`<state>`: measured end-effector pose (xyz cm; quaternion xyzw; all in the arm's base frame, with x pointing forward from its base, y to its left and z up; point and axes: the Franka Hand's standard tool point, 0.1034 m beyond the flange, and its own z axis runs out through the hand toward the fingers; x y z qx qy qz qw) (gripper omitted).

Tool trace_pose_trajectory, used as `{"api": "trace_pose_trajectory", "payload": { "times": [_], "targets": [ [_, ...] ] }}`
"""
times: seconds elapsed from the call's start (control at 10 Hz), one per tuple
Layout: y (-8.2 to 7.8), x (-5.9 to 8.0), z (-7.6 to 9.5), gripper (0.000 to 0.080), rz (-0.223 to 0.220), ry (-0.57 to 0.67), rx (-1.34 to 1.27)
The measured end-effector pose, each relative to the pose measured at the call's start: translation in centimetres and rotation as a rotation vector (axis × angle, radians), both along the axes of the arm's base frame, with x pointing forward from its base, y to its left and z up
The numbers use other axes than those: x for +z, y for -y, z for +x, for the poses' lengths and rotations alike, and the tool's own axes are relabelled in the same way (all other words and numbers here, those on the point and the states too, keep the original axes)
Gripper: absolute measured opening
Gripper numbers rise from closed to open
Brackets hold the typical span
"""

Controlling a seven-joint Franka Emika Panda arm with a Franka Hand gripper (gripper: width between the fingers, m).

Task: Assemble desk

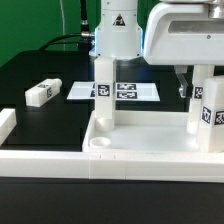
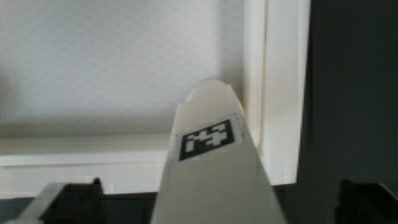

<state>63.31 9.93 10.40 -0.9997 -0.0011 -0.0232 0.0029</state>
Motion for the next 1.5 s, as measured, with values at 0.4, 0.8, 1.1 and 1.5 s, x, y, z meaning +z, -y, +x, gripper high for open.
{"api": "trace_pose_trajectory", "payload": {
  "times": [0.4, 0.8, 1.1, 1.5],
  "targets": [
    [0.2, 0.0, 0.0, 0.0526, -0.016, 0.001, 0.11],
    [0.2, -0.1, 0.0, 0.0288, -0.013, 0.0, 0.083],
    [0.1, -0.1, -0.1, 0.0288, 0.002, -0.001, -0.168],
    [2.1, -0.2, -0.3, 0.029, 0.015, -0.004, -0.583]
  ]
}}
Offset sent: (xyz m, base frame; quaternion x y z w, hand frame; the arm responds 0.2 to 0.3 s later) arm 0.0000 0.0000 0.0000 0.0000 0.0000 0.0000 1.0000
